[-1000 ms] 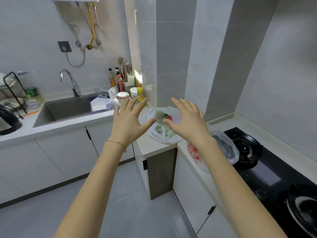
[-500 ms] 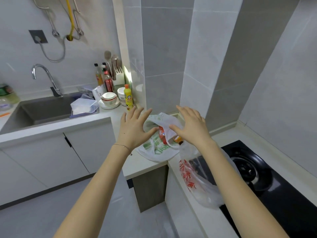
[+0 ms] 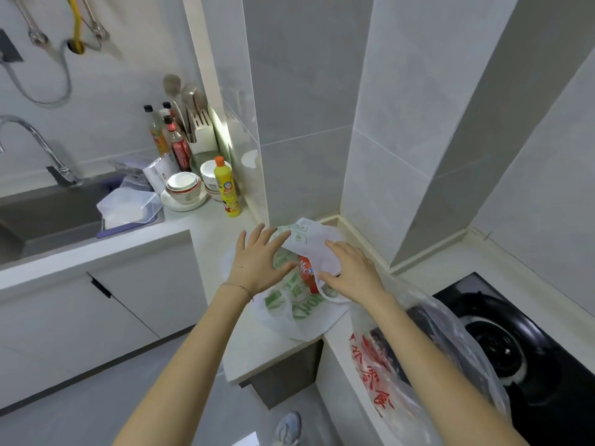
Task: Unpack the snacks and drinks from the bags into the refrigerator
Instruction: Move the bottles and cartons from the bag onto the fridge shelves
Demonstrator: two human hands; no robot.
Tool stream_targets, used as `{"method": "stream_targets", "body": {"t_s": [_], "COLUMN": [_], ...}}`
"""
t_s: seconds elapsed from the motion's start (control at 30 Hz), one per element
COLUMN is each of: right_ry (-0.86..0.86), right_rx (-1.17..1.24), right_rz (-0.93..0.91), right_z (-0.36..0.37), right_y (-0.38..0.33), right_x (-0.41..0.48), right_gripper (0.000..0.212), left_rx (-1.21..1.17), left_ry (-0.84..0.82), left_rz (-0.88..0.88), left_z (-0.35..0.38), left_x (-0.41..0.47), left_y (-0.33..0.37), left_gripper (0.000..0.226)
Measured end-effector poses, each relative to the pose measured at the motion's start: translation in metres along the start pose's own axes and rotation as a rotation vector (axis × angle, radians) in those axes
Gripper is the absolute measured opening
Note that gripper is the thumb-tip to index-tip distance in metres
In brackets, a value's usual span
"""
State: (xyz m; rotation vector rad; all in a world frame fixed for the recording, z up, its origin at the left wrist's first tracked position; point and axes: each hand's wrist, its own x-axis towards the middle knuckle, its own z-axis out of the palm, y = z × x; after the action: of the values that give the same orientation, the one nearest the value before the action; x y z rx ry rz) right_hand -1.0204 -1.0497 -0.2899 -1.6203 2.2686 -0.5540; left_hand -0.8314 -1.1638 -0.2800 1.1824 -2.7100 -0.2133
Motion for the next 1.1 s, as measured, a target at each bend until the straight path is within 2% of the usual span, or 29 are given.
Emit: {"method": "stream_targets", "body": {"t_s": [0.1,0.27,0.53,0.67,0.83,0.97,1.1], "right_ry": [-0.017,0.007,-0.082,-0.082,-0.092,-0.141,-0.352], "right_rx": [-0.012,-0.039,-0.12,-0.135,-0.076,-0.111,-0.197], "right_rz": [0.055,0.116,0.2,0.153,-0.015,-0.133,0.04], "right_z": [0.014,0.034,0.064,0.083,0.102,0.112,0.106], "right_y": [0.006,0.009,0.033,0.041,0.055,0.074,0.093], "right_x": [0.03,0.066,0.084,0.085,0.088,0.094,0.108], "right_gripper": [0.076,0.078,0.075,0.063,0.044,0.038,0.061], "left_rx": [0.051,0.028,0.039,0.041,0.056,-0.003,0.11], "left_ry": [-0.06,-0.122,-0.205,-0.219,-0.297,-0.251,-0.288], "left_rz": [0.084,0.21,0.277,0.328,0.451,0.554,0.52], "left_z": [0.012,0.032,0.072,0.087,0.105,0.124,0.133], "left_x": [0.035,0.082,0.115,0.123,0.135,0.136,0.146], "left_y": [-0.021,-0.037,-0.041,-0.044,-0.043,-0.046,-0.054], "left_gripper": [0.066,0.067,0.053,0.045,0.05,0.05,0.05]}}
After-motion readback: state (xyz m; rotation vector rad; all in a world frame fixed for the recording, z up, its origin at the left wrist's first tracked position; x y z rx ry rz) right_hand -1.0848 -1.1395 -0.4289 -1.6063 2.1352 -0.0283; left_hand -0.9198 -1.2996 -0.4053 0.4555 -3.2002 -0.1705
